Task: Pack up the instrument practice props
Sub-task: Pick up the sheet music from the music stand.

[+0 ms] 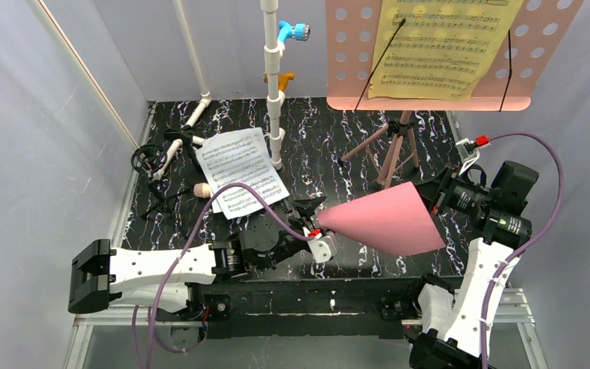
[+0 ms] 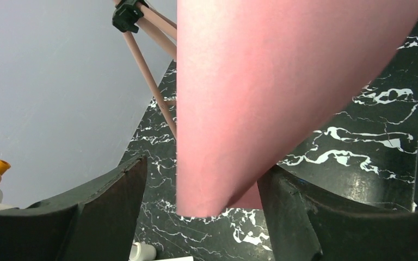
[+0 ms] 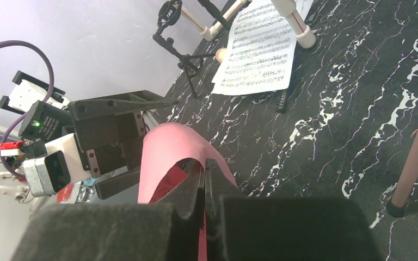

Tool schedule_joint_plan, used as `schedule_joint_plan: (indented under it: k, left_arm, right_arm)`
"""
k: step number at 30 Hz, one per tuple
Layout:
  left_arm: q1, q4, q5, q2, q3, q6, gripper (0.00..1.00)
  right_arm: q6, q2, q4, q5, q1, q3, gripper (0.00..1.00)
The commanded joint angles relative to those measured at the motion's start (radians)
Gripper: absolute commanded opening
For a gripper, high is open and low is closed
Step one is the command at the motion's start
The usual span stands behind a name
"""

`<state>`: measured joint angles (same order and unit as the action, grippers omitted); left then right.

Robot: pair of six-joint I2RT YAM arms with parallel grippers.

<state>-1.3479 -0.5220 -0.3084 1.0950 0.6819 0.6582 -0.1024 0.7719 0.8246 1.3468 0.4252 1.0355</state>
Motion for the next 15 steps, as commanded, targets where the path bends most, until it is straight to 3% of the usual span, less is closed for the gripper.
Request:
schedule_joint_plan:
  k: [1, 6, 10, 12, 15]
  left_arm:
    - [-0.005, -0.075, -0.016, 0.014, 0.059, 0.016, 0.65]
    - [-0.004, -0.073, -0.009, -0.025, 0.045, -0.020, 0.27]
    - [-0.005, -0.050, -0.001, -0.075, 0.037, -0.126, 0.07]
    - [-0.005, -0.020, 0.000, -0.090, 0.044, -0.198, 0.00]
    - [-0.005, 0.006, 0.004, -0.105, 0.046, -0.308, 0.00]
  right_arm:
    - [-0.007, -0.001, 0.005, 0.029, 0.000, 0.008, 0.01]
    - [-0.010, -0.004, 0.004, 0.026, 0.000, -0.001, 0.01]
    - [-0.009, -0.008, -0.001, 0.022, -0.002, -0.011, 0.01]
    - [-0.007, -0.009, -0.003, 0.020, -0.002, -0.011, 0.01]
    - [-0.006, -0.009, -0.005, 0.022, -0.003, -0.012, 0.01]
